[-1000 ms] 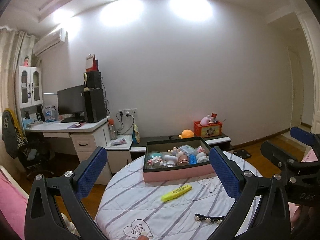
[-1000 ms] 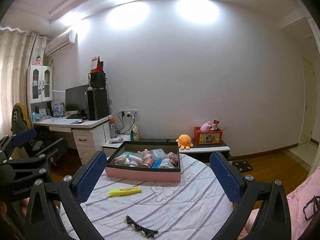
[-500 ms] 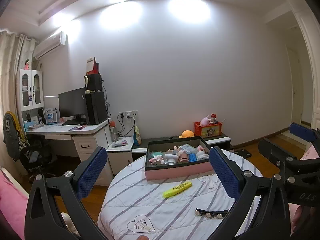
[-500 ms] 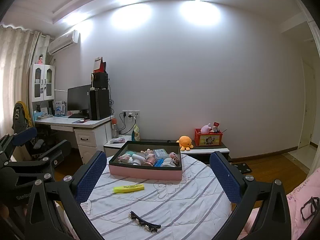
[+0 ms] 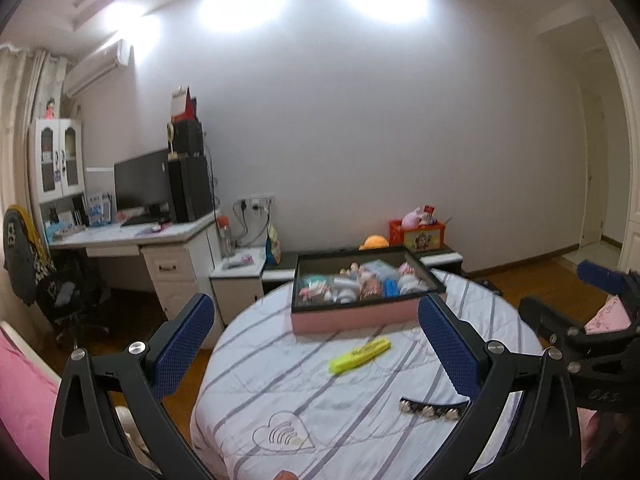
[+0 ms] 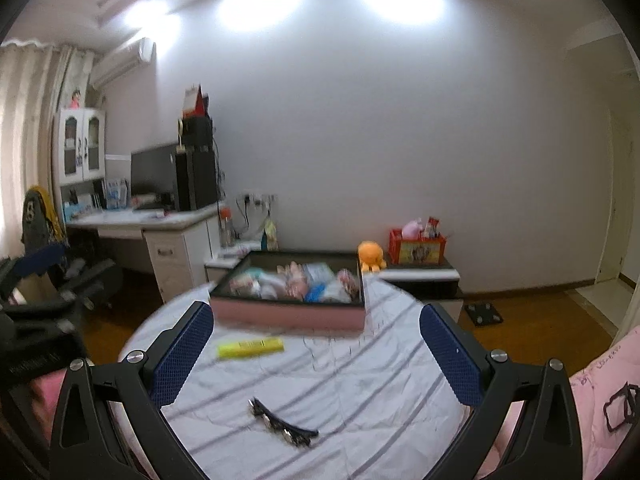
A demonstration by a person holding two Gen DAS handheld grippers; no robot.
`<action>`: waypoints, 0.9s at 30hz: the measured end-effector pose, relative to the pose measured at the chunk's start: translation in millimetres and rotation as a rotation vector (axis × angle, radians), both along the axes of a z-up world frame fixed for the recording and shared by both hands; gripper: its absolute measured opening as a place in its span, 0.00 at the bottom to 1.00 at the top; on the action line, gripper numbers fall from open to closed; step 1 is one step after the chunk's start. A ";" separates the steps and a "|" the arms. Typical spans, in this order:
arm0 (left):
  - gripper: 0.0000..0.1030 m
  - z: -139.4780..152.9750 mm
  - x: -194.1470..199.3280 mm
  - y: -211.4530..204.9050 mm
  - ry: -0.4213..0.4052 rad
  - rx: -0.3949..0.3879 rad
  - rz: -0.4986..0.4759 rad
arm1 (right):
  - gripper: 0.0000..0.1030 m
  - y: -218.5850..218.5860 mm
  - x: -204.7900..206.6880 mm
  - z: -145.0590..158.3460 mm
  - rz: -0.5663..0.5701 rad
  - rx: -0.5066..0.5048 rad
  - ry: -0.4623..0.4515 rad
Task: Organize rigid objects
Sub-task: 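Withdraw both tools from the box back toward the remaining items, then grasp the black hair clip with right tool while left tool grasps the yellow highlighter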
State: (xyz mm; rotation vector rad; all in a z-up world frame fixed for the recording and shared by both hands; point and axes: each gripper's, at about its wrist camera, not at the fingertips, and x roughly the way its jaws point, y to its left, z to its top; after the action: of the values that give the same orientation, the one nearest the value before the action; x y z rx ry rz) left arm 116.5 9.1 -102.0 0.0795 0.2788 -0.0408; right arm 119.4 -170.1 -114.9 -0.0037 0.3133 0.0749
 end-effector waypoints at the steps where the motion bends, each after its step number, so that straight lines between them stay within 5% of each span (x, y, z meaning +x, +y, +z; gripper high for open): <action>1: 1.00 -6.4 5.8 3.5 0.025 0.000 0.007 | 1.00 0.1 5.6 -8.5 0.004 -0.007 0.026; 9: 1.00 -51.0 39.0 19.8 0.174 0.009 0.032 | 1.00 16.9 64.8 -109.5 0.103 -0.092 0.358; 14: 1.00 -68.9 58.8 23.1 0.243 0.000 0.022 | 1.00 28.6 86.3 -136.6 0.177 -0.150 0.444; 22: 1.00 -97.8 96.7 14.6 0.356 0.009 -0.014 | 0.20 23.1 105.3 -143.0 0.238 -0.145 0.481; 27: 1.00 -119.1 128.2 2.6 0.438 0.005 -0.078 | 0.18 -1.6 125.6 -139.3 0.159 -0.101 0.489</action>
State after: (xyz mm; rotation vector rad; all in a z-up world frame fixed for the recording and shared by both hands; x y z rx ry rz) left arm 244.7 11.7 -221.1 0.0861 0.7136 -0.1353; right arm 245.0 -171.7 -254.2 -0.1123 0.8054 0.2188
